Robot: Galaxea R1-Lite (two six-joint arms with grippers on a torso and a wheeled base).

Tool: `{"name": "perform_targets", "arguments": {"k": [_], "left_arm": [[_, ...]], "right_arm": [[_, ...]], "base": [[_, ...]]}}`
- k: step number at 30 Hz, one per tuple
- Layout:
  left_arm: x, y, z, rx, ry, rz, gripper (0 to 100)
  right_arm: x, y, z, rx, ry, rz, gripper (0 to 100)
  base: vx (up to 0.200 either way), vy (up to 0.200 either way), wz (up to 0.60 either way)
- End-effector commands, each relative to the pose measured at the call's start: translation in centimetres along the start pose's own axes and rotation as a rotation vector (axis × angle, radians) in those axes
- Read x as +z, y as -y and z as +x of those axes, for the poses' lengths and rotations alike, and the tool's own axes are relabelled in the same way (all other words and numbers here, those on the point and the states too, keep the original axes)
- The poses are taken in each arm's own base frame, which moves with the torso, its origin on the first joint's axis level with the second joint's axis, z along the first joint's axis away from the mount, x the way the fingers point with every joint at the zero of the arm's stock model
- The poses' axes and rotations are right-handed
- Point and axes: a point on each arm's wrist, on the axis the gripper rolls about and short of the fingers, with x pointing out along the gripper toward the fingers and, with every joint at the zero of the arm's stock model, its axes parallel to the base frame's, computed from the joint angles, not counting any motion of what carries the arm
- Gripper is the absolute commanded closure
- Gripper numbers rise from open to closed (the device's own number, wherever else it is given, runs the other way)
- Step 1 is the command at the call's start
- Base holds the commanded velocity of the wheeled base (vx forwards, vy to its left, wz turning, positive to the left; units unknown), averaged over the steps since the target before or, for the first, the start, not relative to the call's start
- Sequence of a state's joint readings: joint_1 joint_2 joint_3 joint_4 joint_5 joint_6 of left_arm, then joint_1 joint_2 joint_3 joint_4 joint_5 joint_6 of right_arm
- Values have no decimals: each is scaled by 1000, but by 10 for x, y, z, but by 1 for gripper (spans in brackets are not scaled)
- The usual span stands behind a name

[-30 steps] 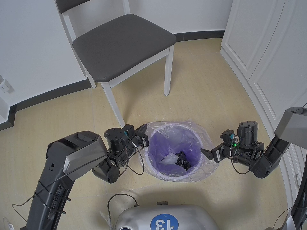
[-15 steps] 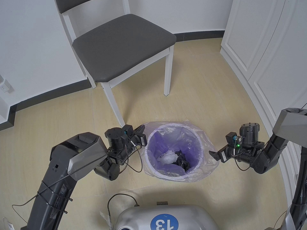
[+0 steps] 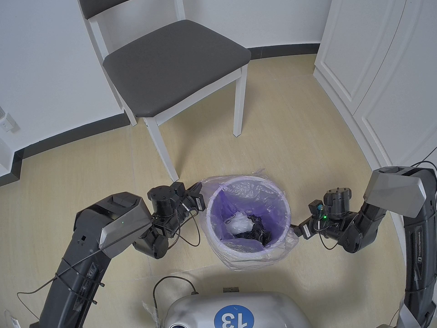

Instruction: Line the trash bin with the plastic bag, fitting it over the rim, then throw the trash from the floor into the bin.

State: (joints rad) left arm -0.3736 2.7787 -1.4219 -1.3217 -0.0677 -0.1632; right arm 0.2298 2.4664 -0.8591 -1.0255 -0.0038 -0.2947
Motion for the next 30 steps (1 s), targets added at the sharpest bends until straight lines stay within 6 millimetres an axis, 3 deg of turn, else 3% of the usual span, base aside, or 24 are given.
{"name": "perform_targets", "arguments": {"k": [1,15,16,25,30], "left_arm": [[-8,-4,-1,8,-14,-8,100],[-12,-5,0,8,-5,-51,100],[-12,-5,0,8,-5,-51,0],[-18,-35,-7,78,-29,-46,0],[-28,-39,-15,95,-81,-38,0]], "right_arm": [[-17,-10,14,22,-39,-6,0],[-16,-11,14,21,-37,-3,0],[-16,-11,14,21,-37,-3,0],[-16,-11,13,21,-38,-3,0],[-17,-11,13,22,-40,-3,0]], "base": [[0,0,0],[0,0,0],[0,0,0],[0,0,0],[0,0,0]]}}
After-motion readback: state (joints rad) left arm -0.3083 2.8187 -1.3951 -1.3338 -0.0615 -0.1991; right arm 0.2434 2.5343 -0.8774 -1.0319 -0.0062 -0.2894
